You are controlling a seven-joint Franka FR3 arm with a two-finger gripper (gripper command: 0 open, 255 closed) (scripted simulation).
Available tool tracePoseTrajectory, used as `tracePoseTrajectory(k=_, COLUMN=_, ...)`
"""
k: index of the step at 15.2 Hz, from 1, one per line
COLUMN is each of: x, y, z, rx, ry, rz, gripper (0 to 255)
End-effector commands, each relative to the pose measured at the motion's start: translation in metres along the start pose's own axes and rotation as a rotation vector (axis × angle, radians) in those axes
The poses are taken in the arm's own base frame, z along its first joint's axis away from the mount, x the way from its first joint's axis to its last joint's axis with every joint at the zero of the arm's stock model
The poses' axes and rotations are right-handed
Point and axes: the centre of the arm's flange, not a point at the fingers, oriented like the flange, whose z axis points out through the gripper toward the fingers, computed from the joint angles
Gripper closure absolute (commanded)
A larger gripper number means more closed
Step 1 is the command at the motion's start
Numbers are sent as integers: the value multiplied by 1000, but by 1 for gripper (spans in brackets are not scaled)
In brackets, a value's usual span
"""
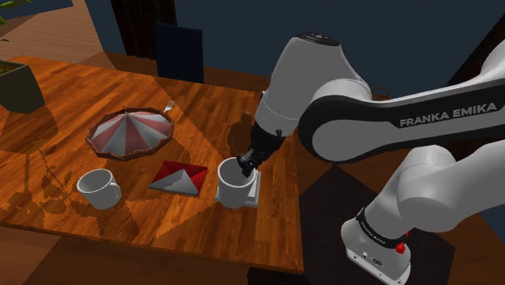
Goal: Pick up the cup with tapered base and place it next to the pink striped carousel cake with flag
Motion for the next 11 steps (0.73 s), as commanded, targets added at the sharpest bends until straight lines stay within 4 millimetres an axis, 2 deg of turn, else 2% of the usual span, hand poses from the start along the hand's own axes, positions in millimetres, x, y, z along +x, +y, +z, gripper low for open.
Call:
tracePoseTrajectory(k=1, x=2, y=-2, z=-11, rx=0, ry=0, rz=0, gripper=255)
tracePoseTrajectory(k=11, x=11, y=-9, z=-63, rx=0, ry=0, rz=0, gripper=255)
